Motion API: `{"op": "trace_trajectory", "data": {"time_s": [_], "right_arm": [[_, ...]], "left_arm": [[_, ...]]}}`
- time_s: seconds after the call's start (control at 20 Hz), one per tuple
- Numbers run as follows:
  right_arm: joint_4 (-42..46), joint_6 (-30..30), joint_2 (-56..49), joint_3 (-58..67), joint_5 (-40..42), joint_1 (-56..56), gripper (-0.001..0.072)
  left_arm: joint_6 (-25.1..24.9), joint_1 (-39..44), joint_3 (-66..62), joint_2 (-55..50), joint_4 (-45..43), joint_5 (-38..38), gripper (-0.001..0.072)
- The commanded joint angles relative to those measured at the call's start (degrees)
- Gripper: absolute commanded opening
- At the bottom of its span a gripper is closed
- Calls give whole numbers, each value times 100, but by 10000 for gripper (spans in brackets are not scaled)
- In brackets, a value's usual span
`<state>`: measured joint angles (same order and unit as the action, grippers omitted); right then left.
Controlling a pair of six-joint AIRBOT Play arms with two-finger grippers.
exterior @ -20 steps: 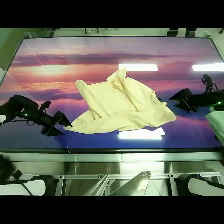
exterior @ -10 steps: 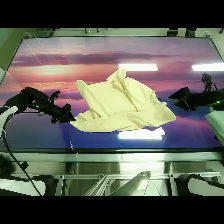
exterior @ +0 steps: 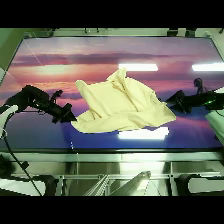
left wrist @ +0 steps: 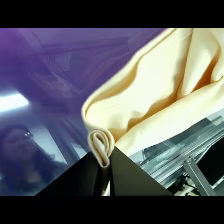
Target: Fold the shirts.
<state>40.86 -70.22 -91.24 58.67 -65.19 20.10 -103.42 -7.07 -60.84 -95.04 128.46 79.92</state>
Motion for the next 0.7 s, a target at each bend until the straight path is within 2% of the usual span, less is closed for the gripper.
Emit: {"op": "trace_trajectory", "data": {"time_s": [0.0,0.1,0.2,0.25,0.35,0.4,0.55,0.65], "right_arm": [[9,291,-280,57,-457,-125,479],[0,452,-282,57,-535,-177,477],[-24,599,-332,57,-535,-223,361],[-28,599,-396,57,-498,-240,356],[-474,874,-527,57,-498,-258,54],[-811,1091,-522,59,-579,-258,22],[-1561,1526,-109,63,-1106,-175,21],[-1652,1781,649,61,-1388,-72,21]], "left_arm": [[-7,2,-7,0,13,122,25],[-9,2,-7,-2,15,118,25],[-9,2,-7,-2,13,103,25],[-9,2,-7,-2,13,103,25],[-9,2,-7,0,15,109,25],[-13,2,-9,0,26,129,25],[-321,0,-9,313,348,420,24],[-723,-118,-11,988,1161,605,24]]}}
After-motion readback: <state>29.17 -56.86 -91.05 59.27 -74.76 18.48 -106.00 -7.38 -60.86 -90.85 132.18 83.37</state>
